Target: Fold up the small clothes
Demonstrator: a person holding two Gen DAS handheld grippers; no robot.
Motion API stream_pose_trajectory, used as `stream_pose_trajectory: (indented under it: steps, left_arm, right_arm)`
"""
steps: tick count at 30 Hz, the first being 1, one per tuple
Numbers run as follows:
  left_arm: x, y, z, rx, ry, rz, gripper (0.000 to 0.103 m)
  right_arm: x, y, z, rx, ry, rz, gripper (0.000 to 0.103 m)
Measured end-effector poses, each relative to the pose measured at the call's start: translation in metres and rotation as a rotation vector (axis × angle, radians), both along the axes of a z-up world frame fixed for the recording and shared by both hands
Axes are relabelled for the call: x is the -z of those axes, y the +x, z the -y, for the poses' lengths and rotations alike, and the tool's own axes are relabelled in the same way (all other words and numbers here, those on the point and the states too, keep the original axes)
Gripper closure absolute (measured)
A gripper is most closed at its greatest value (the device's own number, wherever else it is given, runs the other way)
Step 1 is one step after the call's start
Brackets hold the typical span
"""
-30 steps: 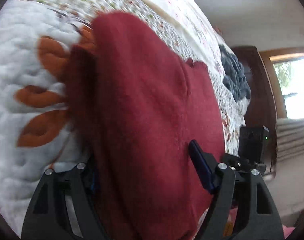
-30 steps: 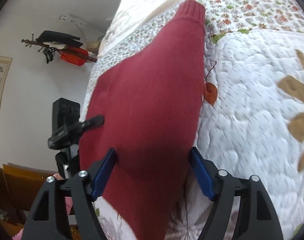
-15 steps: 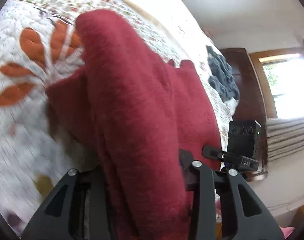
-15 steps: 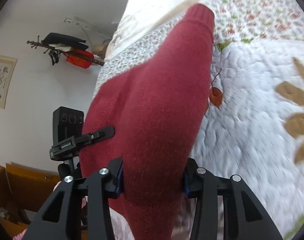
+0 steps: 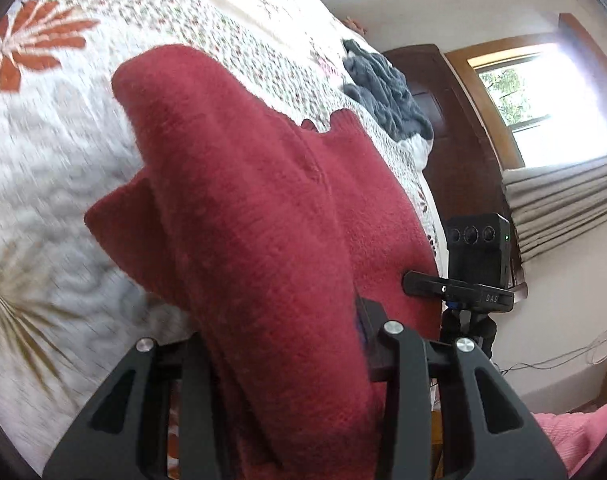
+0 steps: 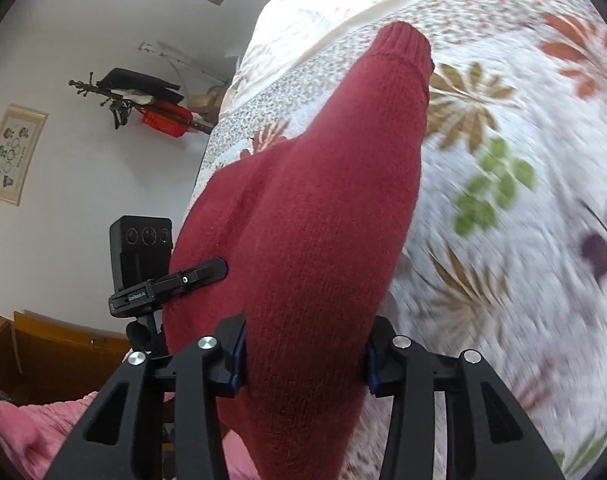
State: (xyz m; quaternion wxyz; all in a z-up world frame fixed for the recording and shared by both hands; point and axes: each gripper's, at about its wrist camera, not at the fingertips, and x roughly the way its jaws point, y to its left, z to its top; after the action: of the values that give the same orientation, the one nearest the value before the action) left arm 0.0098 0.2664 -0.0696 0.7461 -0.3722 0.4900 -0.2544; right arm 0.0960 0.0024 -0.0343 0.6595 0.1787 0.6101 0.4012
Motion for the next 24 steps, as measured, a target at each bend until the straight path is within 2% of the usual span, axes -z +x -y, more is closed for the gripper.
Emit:
stream_pose_trajectory:
  steps: [3,7,10,13,17,19,21,24]
  left_arm:
    - [0.012,-0.010,0.016,-0.012,-0.004,-0.019,0.068]
    - [0.041,-0.023,0.022,-0.012,0.017,-0.070,0.067]
    - [0.069,-0.034,0.014,-0.021,0.046,-0.115,0.063]
    - [0.080,-0.037,0.012,-0.037,0.040,-0.108,0.057]
    - [0.071,-0.037,0.013,-0.036,0.092,-0.119,0.049]
    - [0.056,-0.046,0.010,-0.034,0.173,-0.109,0.048]
    - [0.039,-0.054,0.008,-0.033,0.230,-0.083,0.047]
    - [0.011,-0.077,0.006,-0.050,0.360,-0.010,0.047]
  right_arm:
    - [0.011,-0.012,0.017,0.027,-0.004,-0.004,0.059]
    - [0.043,-0.029,0.028,0.055,-0.036,-0.037,0.059]
    - [0.074,-0.037,0.031,0.072,-0.092,-0.059,0.056]
    - [0.086,-0.041,0.033,0.100,-0.063,-0.063,0.051]
    - [0.079,-0.049,0.039,0.089,-0.097,-0.031,0.042]
    - [0.073,-0.056,0.047,0.086,-0.119,-0.020,0.037]
    - [0.068,-0.065,0.055,0.094,-0.115,-0.028,0.037]
    - [0.061,-0.084,0.056,0.090,-0.127,-0.032,0.037]
